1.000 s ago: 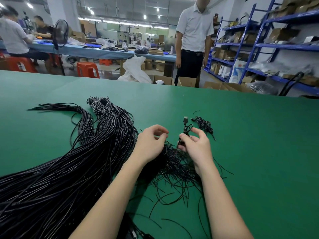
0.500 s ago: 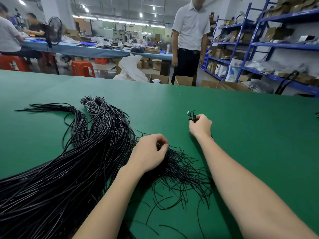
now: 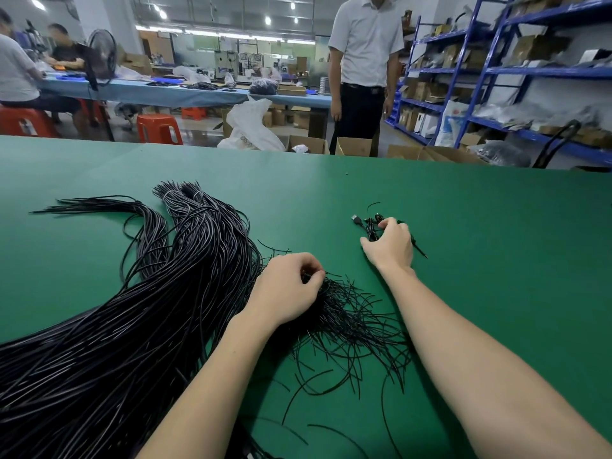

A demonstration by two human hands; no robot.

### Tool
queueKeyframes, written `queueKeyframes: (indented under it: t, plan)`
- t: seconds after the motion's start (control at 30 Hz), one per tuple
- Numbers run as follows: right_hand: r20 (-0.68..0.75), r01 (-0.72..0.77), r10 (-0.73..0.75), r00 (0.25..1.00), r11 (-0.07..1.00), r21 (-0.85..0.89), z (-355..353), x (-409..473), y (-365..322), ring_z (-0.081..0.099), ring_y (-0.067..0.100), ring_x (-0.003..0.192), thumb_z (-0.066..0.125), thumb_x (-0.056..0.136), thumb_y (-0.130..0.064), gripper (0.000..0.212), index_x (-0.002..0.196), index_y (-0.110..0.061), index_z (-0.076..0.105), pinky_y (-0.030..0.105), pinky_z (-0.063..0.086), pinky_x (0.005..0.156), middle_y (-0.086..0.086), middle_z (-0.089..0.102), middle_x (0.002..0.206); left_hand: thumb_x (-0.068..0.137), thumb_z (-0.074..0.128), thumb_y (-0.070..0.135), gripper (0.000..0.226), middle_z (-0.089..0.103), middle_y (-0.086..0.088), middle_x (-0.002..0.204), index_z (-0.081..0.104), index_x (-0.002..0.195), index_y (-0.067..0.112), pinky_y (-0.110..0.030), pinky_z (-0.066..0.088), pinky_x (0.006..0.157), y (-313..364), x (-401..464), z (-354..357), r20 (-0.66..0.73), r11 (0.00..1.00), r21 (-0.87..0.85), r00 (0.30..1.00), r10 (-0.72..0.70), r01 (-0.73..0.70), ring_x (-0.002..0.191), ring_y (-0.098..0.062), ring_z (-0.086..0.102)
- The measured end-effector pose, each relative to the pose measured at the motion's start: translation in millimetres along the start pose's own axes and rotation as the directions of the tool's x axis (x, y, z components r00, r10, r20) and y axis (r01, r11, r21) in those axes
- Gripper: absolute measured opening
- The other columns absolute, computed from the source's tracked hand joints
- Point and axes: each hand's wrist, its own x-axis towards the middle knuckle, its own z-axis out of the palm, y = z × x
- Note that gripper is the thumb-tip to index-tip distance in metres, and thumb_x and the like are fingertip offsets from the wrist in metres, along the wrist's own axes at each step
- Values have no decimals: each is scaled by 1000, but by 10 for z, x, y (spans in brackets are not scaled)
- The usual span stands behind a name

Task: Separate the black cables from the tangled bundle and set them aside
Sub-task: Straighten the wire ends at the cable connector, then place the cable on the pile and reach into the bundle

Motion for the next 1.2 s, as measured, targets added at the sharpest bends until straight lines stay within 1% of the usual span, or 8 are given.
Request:
queueKeyframes:
  t: [0.07, 0.23, 0.37, 0.67, 0.9, 1.03, 1.1, 1.2]
  plan:
    - [2, 27, -27, 1000, 999, 18, 16, -14, 26, 58, 25, 98, 75, 87, -25, 32, 115, -19, 60, 32, 44, 77, 6, 58, 119, 94, 61, 35, 12, 71, 18, 95, 72, 95, 30, -33, 53, 93, -1, 1, 3, 0, 1000, 2, 1000, 2, -2, 96, -6, 64]
    - [-35, -19, 22, 999, 997, 80, -8, 48, 28, 63, 28, 104, 70, 92, -13, 19, 110, -14, 65, 33, 48, 80, 10, 64, 117, 94, 62, 35, 12, 71, 17, 95, 72, 96, 29, -33, 53, 92, -5, -1, 2, 3, 1000, 8, 1000, 0, 0, 95, -6, 64]
    - [-30, -35, 38, 999, 996, 88, -37, 74, 26, 62, 30, 107, 71, 91, -14, 21, 111, -13, 64, 37, 50, 88, 11, 62, 120, 94, 61, 36, 11, 71, 17, 94, 71, 95, 30, -34, 53, 92, 6, -9, 5, 10, 1000, 14, 1000, -3, 3, 94, -7, 65]
    - [7, -67, 66, 998, 996, 67, -56, 3, -19, 49, 23, 95, 72, 89, -21, 38, 123, -15, 55, 34, 41, 79, 9, 53, 127, 94, 62, 35, 9, 71, 16, 93, 70, 92, 31, -33, 53, 92, 15, 1, 2, 19, 1000, 6, 1000, -12, 12, 93, -7, 65]
    - [14, -41, 41, 999, 999, 20, -212, -188, -126, 55, 29, 116, 69, 89, -27, 41, 127, -19, 53, 36, 47, 86, 7, 53, 128, 94, 62, 33, 8, 71, 16, 92, 70, 90, 31, -27, 52, 89, 12, -2, -3, 14, 1000, 10, 1000, 9, -9, 91, -6, 65]
    - [67, 44, -57, 996, 982, 184, -402, -425, -368, 63, 19, 97, 65, 89, -26, 19, 108, -25, 63, 29, 44, 76, -6, 67, 103, 94, 63, 30, 8, 72, 15, 91, 70, 90, 30, -20, 46, 83, 24, 5, -15, 3, 1000, -3, 1000, 14, -14, 88, -5, 64]
    - [162, 89, -128, 978, 969, 230, -450, -636, -496, 66, 15, 90, 65, 87, -29, 6, 92, -30, 66, 28, 48, 78, -15, 69, 88, 93, 64, 29, 9, 73, 12, 92, 72, 92, 27, -19, 43, 81, 31, 1, -14, -8, 1000, 5, 1000, 12, -12, 88, -7, 64]
    - [245, 104, -172, 954, 958, 266, -406, -973, -552, 68, 15, 87, 66, 84, -32, 3, 81, -31, 65, 28, 52, 82, -13, 71, 84, 93, 65, 26, 10, 74, 8, 91, 74, 93, 21, -19, 43, 81, 50, -6, -30, -24, 1000, 6, 1000, 18, -17, 87, -10, 64]
